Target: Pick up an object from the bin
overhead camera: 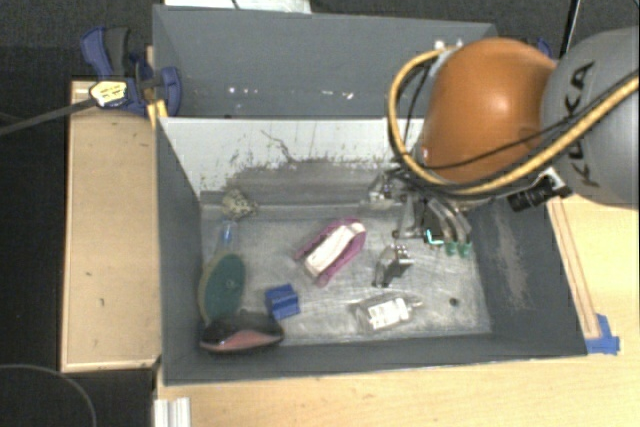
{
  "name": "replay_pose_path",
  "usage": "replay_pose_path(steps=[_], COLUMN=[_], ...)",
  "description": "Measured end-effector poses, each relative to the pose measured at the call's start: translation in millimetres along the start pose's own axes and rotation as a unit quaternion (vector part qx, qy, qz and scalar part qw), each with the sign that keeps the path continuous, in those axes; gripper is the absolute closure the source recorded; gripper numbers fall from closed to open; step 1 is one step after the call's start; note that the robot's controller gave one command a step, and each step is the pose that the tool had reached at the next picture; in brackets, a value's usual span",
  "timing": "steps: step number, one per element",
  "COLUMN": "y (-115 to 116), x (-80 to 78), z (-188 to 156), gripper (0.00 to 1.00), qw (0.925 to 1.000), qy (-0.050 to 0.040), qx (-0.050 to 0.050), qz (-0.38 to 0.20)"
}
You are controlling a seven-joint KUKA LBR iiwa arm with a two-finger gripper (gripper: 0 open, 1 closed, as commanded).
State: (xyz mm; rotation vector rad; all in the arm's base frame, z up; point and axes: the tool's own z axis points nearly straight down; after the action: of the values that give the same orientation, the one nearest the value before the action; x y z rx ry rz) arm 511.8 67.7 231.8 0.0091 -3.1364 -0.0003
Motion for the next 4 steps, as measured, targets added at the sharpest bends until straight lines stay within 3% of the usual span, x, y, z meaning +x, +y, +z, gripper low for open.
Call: replay_pose_path(steps=[1,2,3,4], y=[46.5,31.8,36.9,32.3], x=[-61.3,-63.5,-79.4,-81.1], z=[158.7,129.7,130.5,158.2], gripper=[0.0,0.0,0.0,0.0], qw=[0.9888,0.9797,0.9703,0.9459], qy=[-0.0012,-0.0063,-0.0066,-0.0055], qx=[0.001,0.001,0.0,0.001], qz=[-0.149,-0.2,-0.242,-0.324])
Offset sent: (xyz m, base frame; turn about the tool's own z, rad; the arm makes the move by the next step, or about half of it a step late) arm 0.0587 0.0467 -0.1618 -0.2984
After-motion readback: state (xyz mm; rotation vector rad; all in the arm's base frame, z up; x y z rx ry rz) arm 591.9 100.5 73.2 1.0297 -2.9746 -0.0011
